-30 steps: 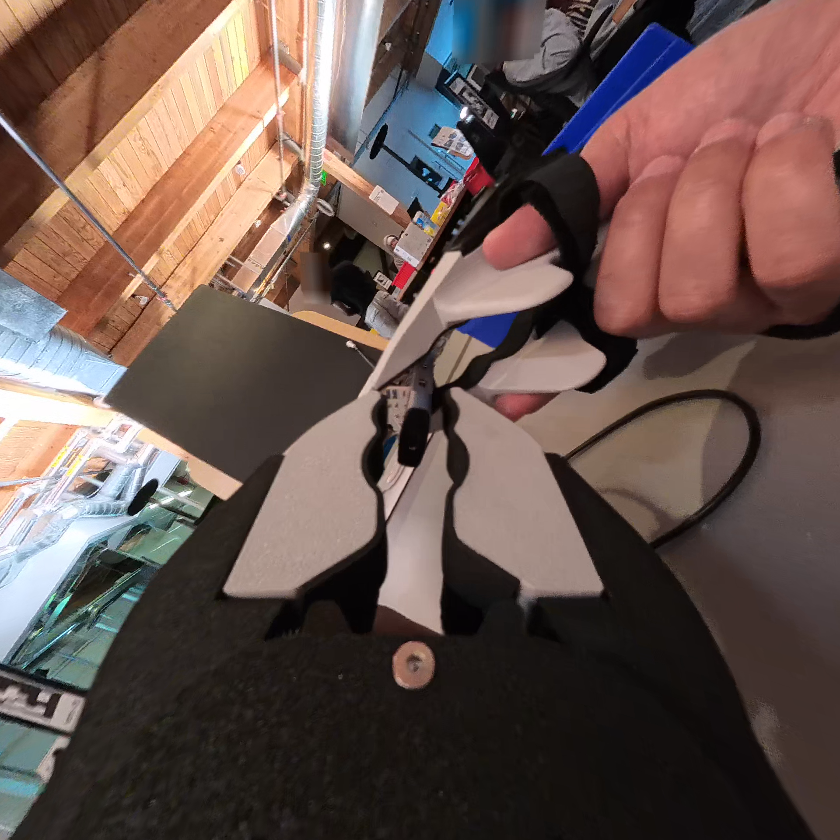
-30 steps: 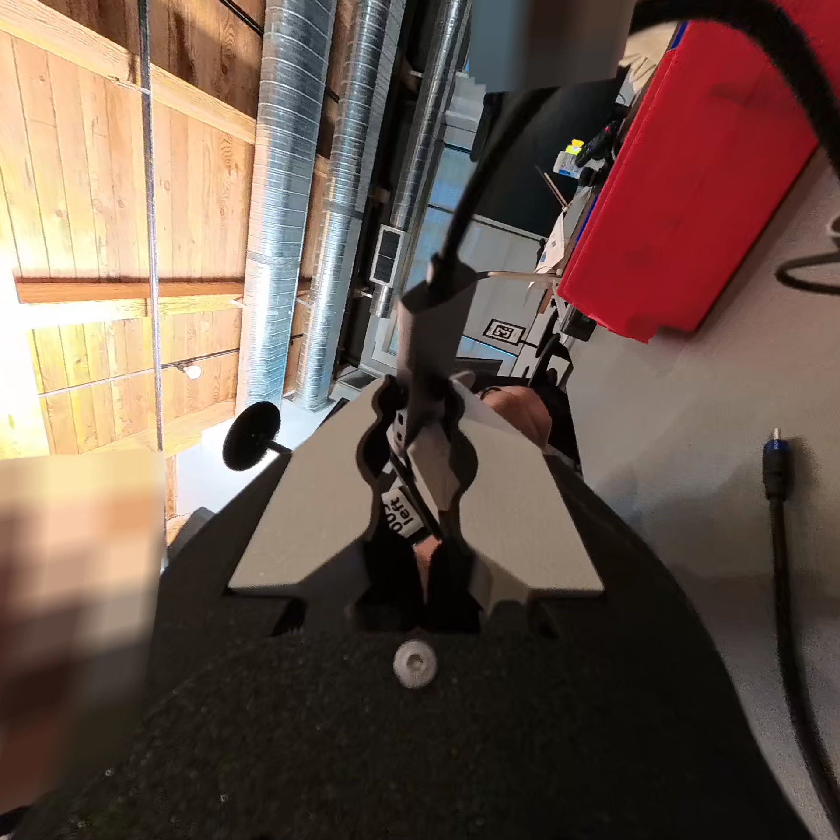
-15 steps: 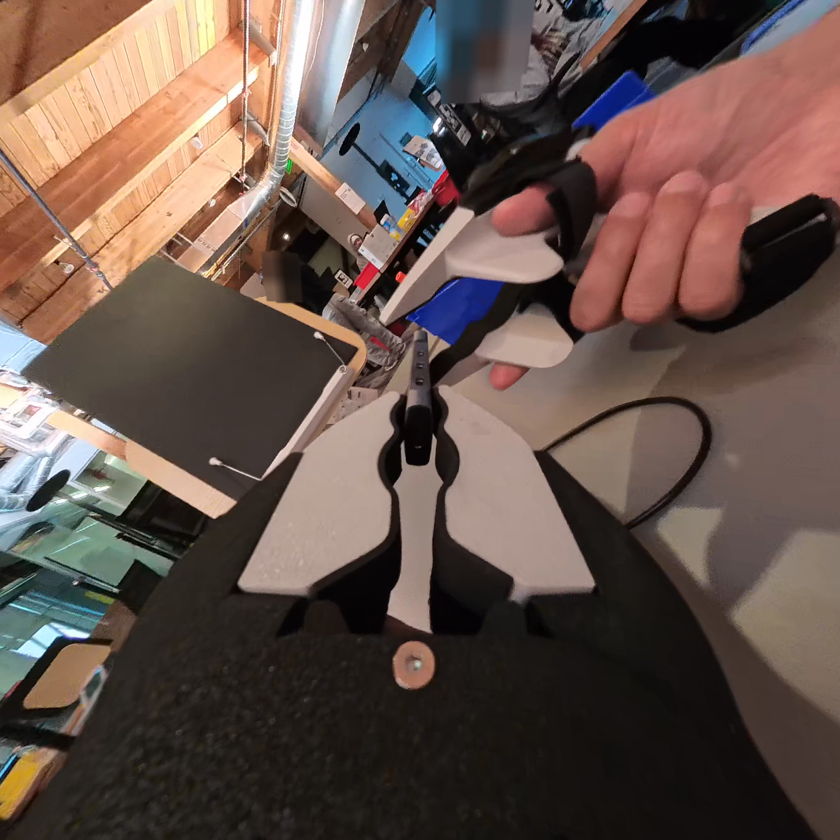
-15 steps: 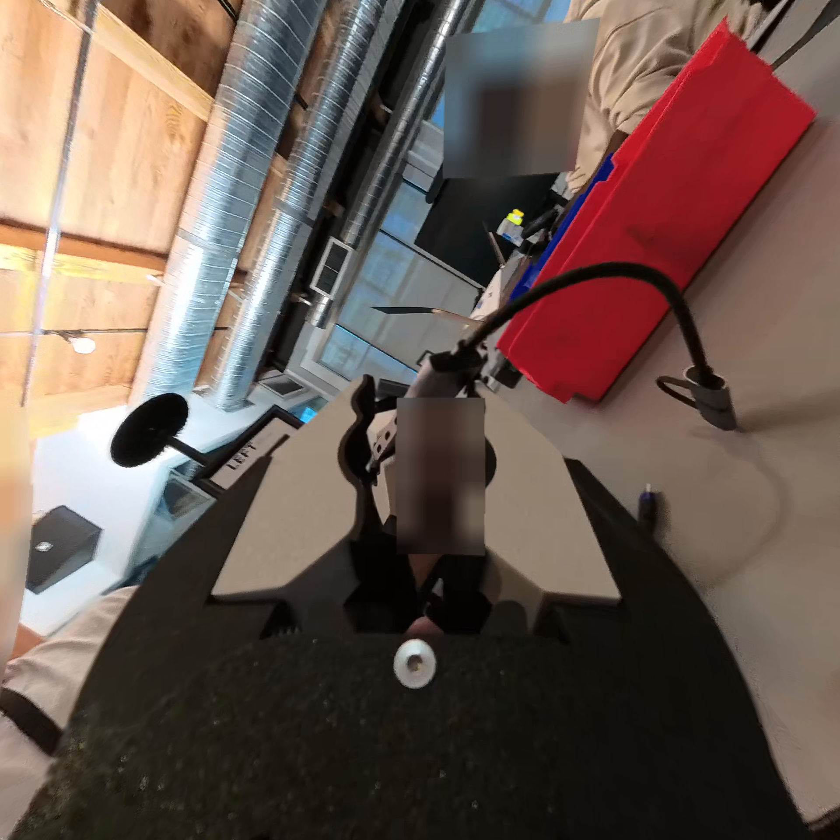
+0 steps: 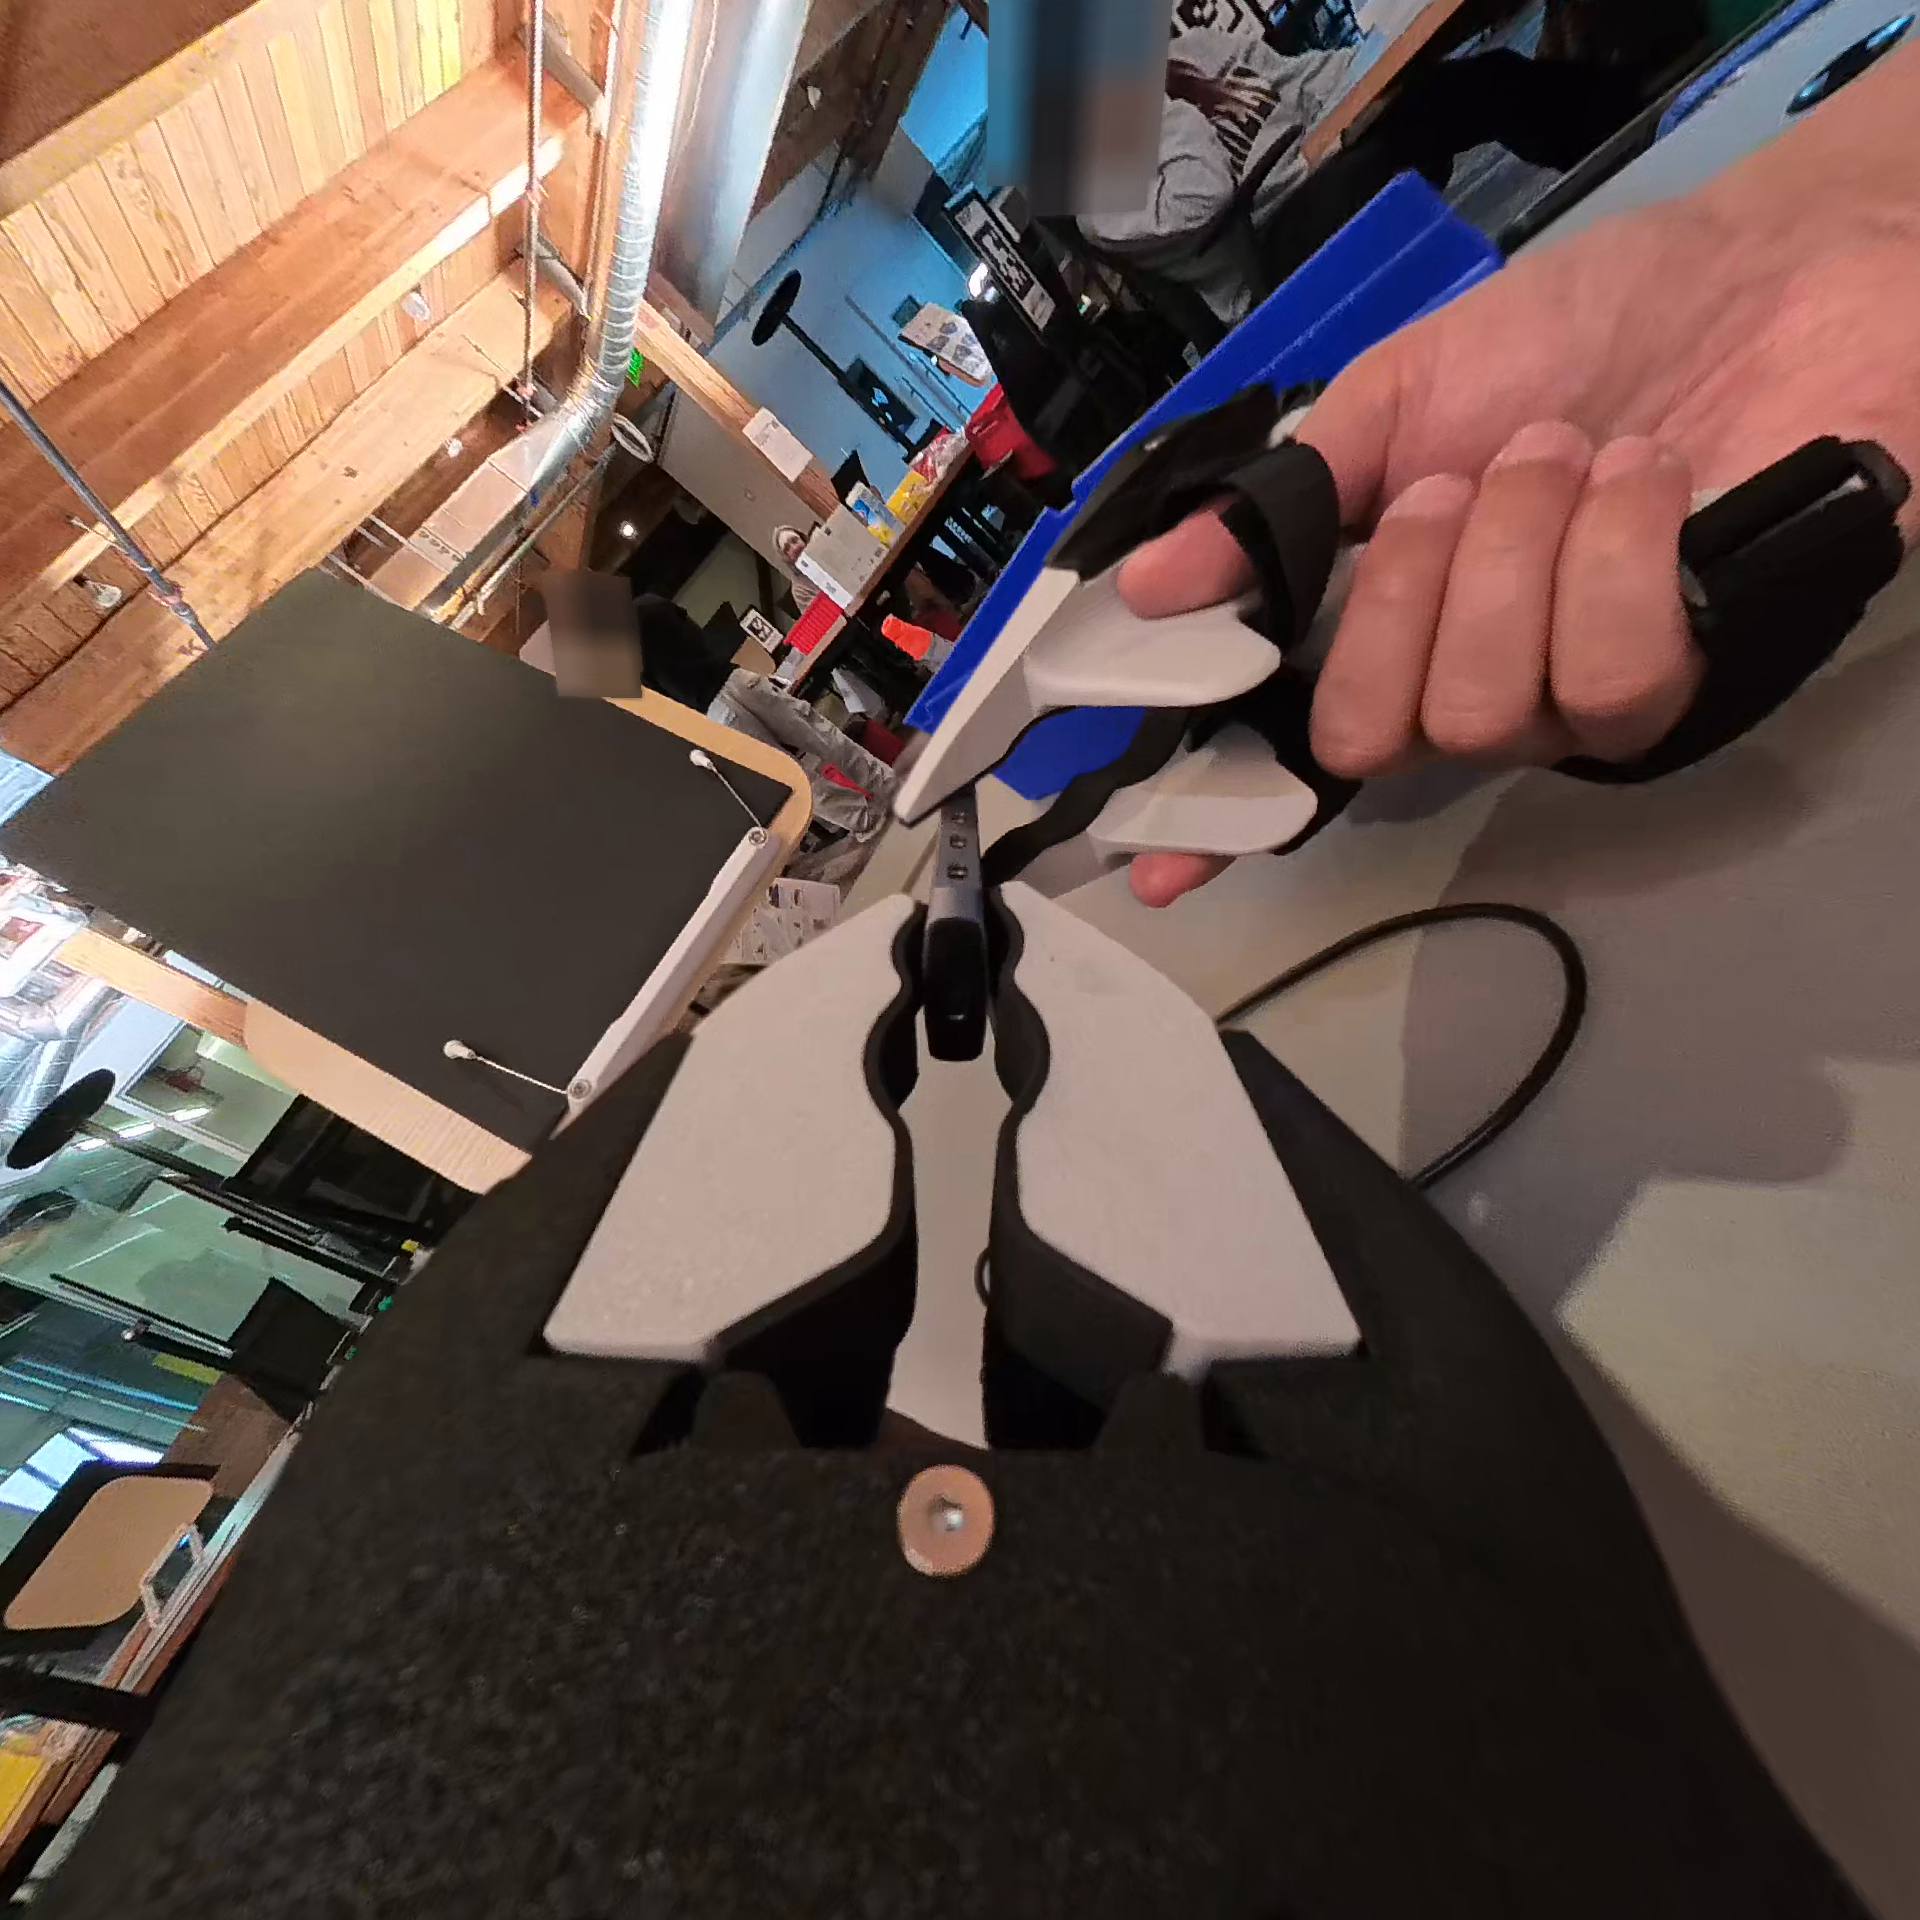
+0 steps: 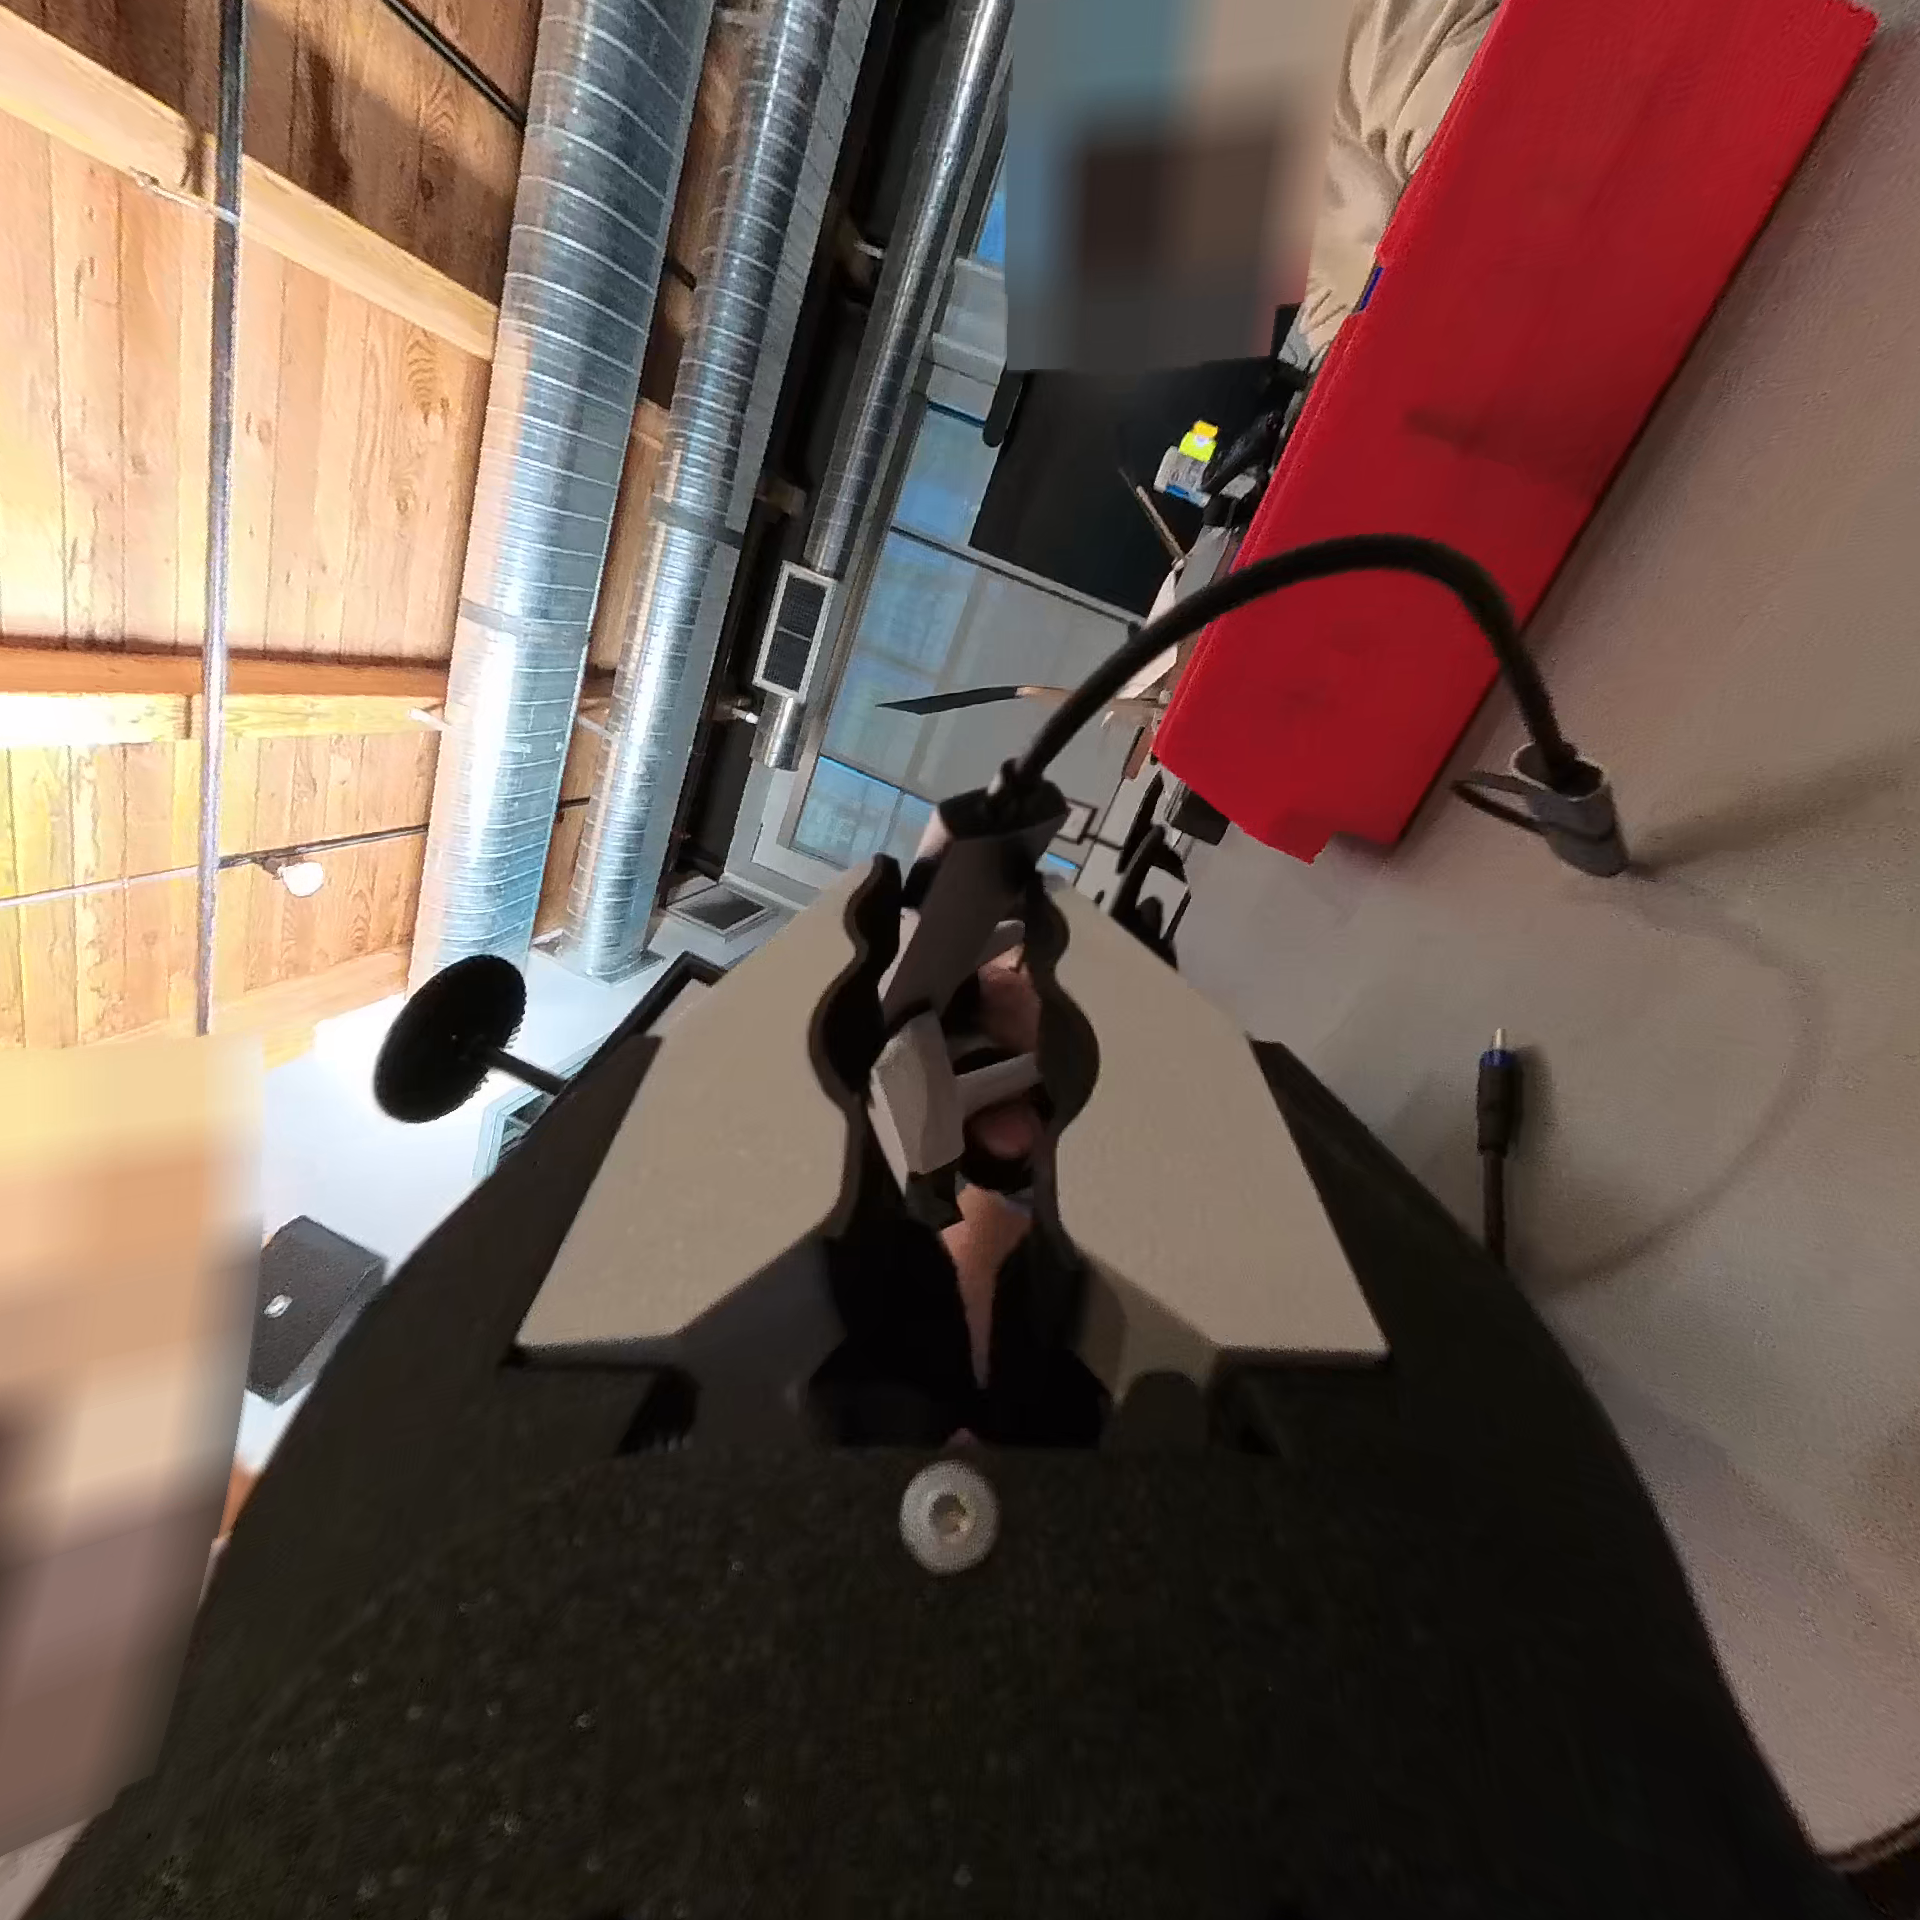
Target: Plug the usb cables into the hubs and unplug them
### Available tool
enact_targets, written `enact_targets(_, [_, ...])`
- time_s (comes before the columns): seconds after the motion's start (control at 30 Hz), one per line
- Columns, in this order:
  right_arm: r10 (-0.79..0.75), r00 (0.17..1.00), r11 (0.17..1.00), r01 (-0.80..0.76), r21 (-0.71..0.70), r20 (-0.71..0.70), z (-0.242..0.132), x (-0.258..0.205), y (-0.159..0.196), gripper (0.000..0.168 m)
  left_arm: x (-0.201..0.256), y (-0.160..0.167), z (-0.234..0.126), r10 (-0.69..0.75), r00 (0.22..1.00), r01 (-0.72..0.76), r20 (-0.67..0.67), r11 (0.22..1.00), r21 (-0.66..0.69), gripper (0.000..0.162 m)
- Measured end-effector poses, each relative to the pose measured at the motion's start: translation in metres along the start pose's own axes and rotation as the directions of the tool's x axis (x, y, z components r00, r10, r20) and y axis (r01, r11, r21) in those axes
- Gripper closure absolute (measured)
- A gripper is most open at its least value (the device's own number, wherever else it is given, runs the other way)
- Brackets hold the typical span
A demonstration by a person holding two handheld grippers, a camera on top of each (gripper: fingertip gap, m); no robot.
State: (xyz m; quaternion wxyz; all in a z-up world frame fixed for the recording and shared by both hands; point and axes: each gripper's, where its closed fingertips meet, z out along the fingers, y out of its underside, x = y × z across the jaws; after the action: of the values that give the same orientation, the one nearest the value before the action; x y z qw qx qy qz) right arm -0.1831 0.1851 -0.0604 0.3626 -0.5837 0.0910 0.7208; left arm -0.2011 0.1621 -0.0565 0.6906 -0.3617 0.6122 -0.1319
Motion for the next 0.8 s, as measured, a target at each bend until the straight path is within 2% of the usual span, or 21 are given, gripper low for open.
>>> enact_targets(0.1, [-0.137,0.989,0.99,0.138,0.015,-0.057,0.003,-0.001,-0.004,0.151,-0.015,0.011,0.002,0.006,0.999,-0.004,0.047,0.999,-0.046,0.153])
enact_targets(0.17, [-0.28,0.948,0.96,0.275,-0.055,-0.151,0.002,0.007,0.001,0.135,-0.034,0.023,-0.002,-0.053,0.994,0.06,0.1,0.996,-0.064,0.153])
enact_targets(0.2, [-0.381,0.9,0.924,0.363,-0.121,-0.212,0.0,0.015,0.005,0.131,-0.043,0.031,-0.004,-0.089,0.989,0.097,0.122,0.993,-0.067,0.153])
enact_targets(0.23, [-0.503,0.821,0.863,0.456,-0.218,-0.272,-0.002,0.026,0.011,0.13,-0.05,0.039,-0.007,-0.114,0.983,0.125,0.143,0.99,-0.071,0.153])
enact_targets(0.27, [-0.637,0.702,0.768,0.542,-0.34,-0.319,-0.006,0.039,0.016,0.128,-0.054,0.048,-0.009,-0.124,0.98,0.137,0.153,0.987,-0.081,0.153])
enact_targets(0.3, [-0.767,0.542,0.64,0.608,-0.469,-0.344,-0.011,0.055,0.02,0.128,-0.056,0.056,-0.01,-0.12,0.98,0.136,0.162,0.986,-0.095,0.153])
enact_targets(0.37, [-0.939,0.213,0.344,0.642,-0.686,-0.271,-0.018,0.081,0.029,0.129,-0.055,0.067,-0.011,-0.102,0.98,0.123,0.169,0.985,-0.119,0.153])
enact_targets(0.4, [-0.974,0.094,0.219,0.616,-0.756,-0.206,-0.02,0.092,0.036,0.129,-0.051,0.071,-0.01,-0.1,0.982,0.121,0.158,0.984,-0.129,0.153])
enact_targets(0.43, [-0.99,0.019,0.128,0.572,-0.81,-0.142,-0.02,0.101,0.045,0.129,-0.049,0.073,-0.009,-0.102,0.983,0.123,0.153,0.983,-0.137,0.153])
enact_targets(0.5, [-0.995,-0.084,0.009,0.523,-0.852,-0.062,-0.015,0.109,0.055,0.135,-0.046,0.074,-0.007,-0.098,0.985,0.119,0.144,0.982,-0.148,0.153])
enact_targets(0.53, [-0.993,-0.106,-0.008,0.518,-0.855,-0.056,-0.012,0.11,0.057,0.141,-0.045,0.074,-0.006,-0.092,0.986,0.113,0.139,0.982,-0.154,0.153])
enact_targets(0.57, [-0.994,-0.094,0.007,0.507,-0.862,-0.063,-0.01,0.111,0.06,0.145,-0.045,0.073,-0.006,-0.088,0.987,0.11,0.137,0.982,-0.156,0.153])
enact_targets(0.6, [-0.994,-0.079,0.029,0.49,-0.871,-0.077,-0.01,0.114,0.062,0.145,-0.044,0.073,-0.006,-0.087,0.987,0.107,0.133,0.982,-0.156,0.153])
enact_targets(0.7, [-0.988,-0.114,0.039,0.442,-0.896,-0.1,-0.013,0.121,0.056,0.148,-0.043,0.073,-0.007,-0.089,0.988,0.108,0.129,0.983,-0.151,0.153])
enact_targets(0.8, [-0.983,-0.136,0.053,0.415,-0.908,-0.12,-0.015,0.126,0.051,0.163,-0.04,0.074,-0.006,-0.104,0.989,0.12,0.108,0.982,-0.146,0.153])
